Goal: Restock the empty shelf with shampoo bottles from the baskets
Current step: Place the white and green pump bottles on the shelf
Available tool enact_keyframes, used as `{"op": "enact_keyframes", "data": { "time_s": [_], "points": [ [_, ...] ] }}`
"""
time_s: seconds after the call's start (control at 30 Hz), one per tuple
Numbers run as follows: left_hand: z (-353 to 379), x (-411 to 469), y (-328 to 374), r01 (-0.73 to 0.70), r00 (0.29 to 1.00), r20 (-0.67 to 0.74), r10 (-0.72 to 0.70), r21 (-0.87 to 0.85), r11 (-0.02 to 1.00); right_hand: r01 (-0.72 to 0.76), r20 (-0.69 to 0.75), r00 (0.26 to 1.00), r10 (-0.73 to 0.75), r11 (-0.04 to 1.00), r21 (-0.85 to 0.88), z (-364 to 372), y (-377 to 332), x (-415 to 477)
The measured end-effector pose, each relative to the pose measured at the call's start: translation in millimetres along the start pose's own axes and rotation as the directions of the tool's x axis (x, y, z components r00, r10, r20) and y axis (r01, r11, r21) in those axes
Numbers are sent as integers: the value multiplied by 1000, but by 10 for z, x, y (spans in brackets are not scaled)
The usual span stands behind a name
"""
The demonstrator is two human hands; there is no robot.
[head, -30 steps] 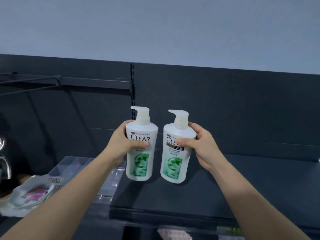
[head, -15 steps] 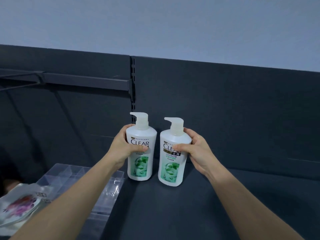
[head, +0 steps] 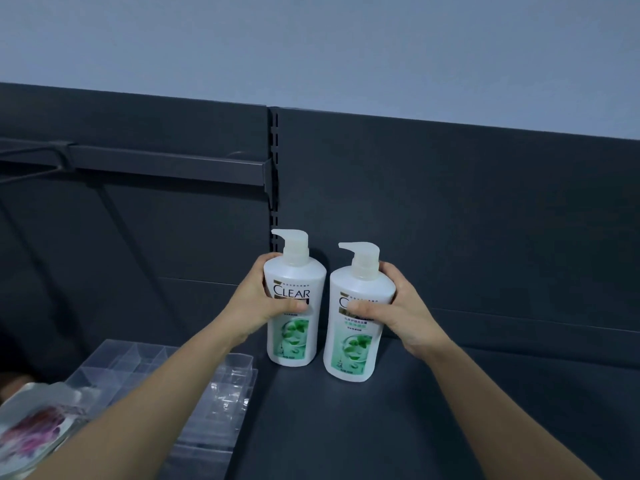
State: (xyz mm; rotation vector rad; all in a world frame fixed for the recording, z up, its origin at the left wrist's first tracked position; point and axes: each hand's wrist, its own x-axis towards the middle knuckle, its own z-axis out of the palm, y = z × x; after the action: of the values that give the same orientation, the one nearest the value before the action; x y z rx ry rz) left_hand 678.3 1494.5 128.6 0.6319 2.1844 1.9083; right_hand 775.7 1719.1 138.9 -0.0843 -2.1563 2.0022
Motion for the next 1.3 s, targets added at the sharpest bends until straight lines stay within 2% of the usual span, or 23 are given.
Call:
{"op": "enact_keyframes", "data": {
  "time_s": [0.13, 0.23, 0.73, 0.97, 1.2, 1.3],
  "points": [
    [-53, -7, -35, -39, 999, 3, 40, 252, 967, -7, -149, 989, -21, 982, -189, 63, 98, -21],
    [-22, 26, -63, -50, 998, -23, 61, 316, 947, -10, -215, 975, -51, 962, -273, 66, 135, 15],
    [93, 222, -88, -19, 997, -60, 41, 334, 943, -11, -285, 955, -83, 950, -312, 19, 141, 195],
    [116, 217, -63, -2, 997, -70, 27, 324, 946, -21, -331, 936, -116, 923, -384, 35, 177, 204],
    [147, 122, -64, -52, 993, -81, 83, 329, 943, -61, -354, 927, -123, 883, -466, 136, 137, 99],
    [169, 39, -52, -112, 981, -96, 169, 429, 896, -99, -354, 928, -119, 835, -541, 179, 105, -4]
  ]
}}
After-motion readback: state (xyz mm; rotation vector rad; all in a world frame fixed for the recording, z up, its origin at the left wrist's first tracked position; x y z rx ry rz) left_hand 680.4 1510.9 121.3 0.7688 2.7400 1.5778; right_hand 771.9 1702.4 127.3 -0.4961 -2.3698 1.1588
